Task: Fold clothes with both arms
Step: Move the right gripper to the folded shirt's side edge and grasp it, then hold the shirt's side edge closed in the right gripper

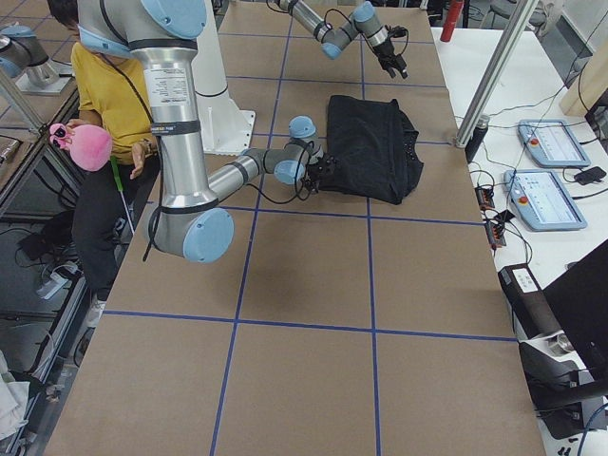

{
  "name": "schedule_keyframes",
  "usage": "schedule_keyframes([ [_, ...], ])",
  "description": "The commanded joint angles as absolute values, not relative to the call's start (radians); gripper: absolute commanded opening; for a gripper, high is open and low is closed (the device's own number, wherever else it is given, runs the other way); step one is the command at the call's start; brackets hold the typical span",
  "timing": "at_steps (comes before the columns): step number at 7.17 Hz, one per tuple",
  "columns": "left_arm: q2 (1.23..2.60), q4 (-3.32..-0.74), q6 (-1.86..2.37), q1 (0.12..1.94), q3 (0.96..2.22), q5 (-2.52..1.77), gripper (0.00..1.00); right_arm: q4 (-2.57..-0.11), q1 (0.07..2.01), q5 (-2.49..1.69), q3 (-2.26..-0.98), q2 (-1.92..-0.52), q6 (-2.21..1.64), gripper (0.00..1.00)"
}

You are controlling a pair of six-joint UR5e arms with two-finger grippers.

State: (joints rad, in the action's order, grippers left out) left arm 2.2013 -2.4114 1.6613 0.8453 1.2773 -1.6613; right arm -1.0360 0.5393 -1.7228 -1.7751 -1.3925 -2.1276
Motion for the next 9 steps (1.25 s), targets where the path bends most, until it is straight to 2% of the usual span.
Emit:
schedule_keyframes([
  [1, 2.201, -2.411, 1.661, 0.845, 1.284, -1.661, 0.99, -1.037, 0.540, -1.723, -1.784, -1.399, -2.128, 0.00],
  [4, 2.201, -2.411, 1.661, 0.847, 1.295, -1.683, 0.99, -1.076, 0.545, -1.743, -1.897, -1.463, -2.123, 0.00],
  [6, 2.194, -2.398, 1.663, 0.847, 1.316, -1.683, 0.99, -1.233, 0.516, -1.747, -2.006, -1.470, -2.128, 0.00],
  [7, 2.192, -2.396, 1.663, 0.847, 1.319, -1.684, 0.99, -1.227, 0.512, -1.749, -1.975, -1.453, -2.128, 0.08],
  [8, 2.184, -2.396, 1.664, 0.845, 1.319, -1.684, 0.99, -1.227, 0.514, -1.731, -1.909, -1.383, -2.129, 0.60],
  [9, 2.184, -2.396, 1.664, 0.845, 1.319, -1.684, 0.99, -1.227, 0.512, -1.705, -1.879, -1.361, -2.143, 0.86],
])
